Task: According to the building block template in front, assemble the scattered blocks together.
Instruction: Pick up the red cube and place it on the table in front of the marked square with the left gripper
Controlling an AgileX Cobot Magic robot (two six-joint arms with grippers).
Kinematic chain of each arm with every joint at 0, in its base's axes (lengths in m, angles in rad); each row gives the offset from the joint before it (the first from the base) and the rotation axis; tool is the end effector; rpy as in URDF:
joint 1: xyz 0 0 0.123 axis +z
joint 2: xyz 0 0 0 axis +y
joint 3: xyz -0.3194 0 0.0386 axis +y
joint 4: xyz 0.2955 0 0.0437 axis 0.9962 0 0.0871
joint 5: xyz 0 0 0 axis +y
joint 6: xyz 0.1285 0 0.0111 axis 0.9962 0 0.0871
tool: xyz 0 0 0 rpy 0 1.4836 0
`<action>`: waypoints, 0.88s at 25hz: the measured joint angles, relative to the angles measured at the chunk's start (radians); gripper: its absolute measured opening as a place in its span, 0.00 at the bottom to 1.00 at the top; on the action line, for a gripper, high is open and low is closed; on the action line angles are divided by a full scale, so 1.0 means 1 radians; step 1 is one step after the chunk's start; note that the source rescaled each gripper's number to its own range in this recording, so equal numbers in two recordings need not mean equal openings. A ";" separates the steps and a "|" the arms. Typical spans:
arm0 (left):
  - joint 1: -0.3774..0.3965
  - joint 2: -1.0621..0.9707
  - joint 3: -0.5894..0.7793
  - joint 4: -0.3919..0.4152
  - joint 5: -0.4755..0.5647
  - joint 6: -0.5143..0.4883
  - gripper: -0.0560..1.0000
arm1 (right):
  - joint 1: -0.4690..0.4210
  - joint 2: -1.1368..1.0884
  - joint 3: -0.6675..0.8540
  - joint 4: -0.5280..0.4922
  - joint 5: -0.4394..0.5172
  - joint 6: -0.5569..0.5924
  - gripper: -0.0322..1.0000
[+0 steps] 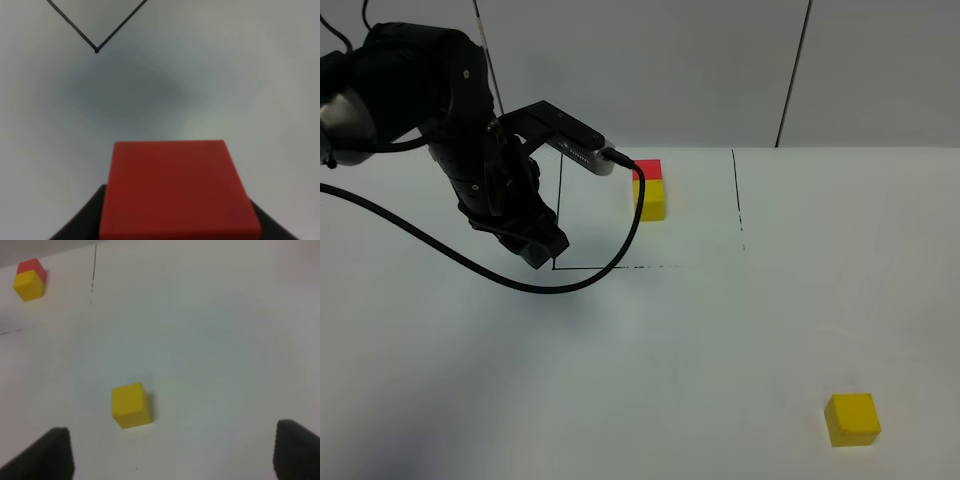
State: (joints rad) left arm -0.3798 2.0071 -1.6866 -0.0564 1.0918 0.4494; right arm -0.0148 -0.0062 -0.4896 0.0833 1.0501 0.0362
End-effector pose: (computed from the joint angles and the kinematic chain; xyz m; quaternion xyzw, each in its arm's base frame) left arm 0.4578 -0.1897 0.2196 0.3906 0.9120 -0.0221 0.1233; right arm 0.0345 0.0088 0.2808 0.0204 0.8506 0.0472 0.5233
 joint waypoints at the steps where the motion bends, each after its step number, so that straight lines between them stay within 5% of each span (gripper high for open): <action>1: -0.007 0.015 -0.011 0.002 0.010 0.030 0.06 | 0.000 0.000 0.000 0.000 0.000 0.000 0.64; 8: -0.094 0.110 -0.079 0.009 0.034 0.264 0.06 | 0.000 0.000 0.000 0.000 0.000 0.000 0.64; 22: -0.234 0.333 -0.332 0.075 0.091 0.419 0.06 | 0.000 0.000 0.000 0.000 0.000 0.004 0.64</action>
State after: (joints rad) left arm -0.6135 2.3402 -2.0182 0.0183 1.1828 0.8683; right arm -0.0148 -0.0062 -0.4896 0.0833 1.0501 0.0405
